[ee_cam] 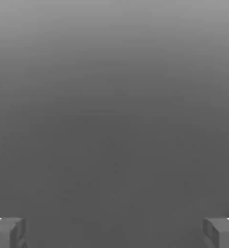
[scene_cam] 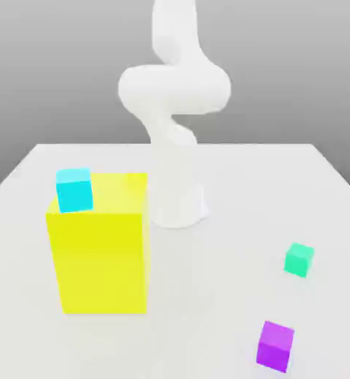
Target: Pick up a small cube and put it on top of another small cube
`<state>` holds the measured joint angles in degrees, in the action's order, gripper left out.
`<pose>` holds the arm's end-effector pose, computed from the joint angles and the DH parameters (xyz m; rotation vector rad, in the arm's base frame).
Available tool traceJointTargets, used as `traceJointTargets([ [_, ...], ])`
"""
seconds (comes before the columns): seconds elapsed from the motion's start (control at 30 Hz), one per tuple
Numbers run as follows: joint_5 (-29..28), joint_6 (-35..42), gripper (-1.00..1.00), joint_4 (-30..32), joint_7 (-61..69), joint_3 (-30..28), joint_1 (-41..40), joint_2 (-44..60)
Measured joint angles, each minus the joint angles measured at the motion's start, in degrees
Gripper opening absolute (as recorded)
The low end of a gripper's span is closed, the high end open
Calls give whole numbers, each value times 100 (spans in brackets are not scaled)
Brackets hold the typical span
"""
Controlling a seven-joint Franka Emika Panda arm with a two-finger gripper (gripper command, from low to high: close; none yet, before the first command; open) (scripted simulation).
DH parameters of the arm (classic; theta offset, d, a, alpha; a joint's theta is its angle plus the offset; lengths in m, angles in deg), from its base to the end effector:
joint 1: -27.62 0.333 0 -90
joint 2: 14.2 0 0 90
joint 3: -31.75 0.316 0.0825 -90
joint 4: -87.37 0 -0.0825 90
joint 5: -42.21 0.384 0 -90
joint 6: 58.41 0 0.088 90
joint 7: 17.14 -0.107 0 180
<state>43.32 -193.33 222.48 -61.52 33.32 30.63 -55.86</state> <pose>0.3753 0.0337 0.6611 -2.5285 0.9275 -0.9287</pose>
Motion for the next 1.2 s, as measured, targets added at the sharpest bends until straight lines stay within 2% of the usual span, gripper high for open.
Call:
traceJointTargets([
  [0.4, 435, -1777, 0, 1801, 712, 1154, 1661, 2434],
  [0.5, 396, -2280, 0, 2284, 791, 1551, 2052, 3140],
  [0.6, 110, -2782, 0, 2765, 695, 1935, 2455, 3856],
  [0.7, -694, -3261, 0, 2873, 161, 1737, 2650, 4523],
  [0.8, -1491, -3740, 0, 2763, -420, 958, 3263, 5157],
  [0.87, -1782, -4070, 0, 2676, -645, 417, 3738, 5565],
  [0.9, -1843, -4197, -100, 2645, -697, 227, 3917, 5716],
  [1.1, -1900, -4258, -100, 2628, -745, 135, 3999, 5792],
  [1.2, -1636, -3963, -100, 2711, -536, 532, 3663, 5424],
])
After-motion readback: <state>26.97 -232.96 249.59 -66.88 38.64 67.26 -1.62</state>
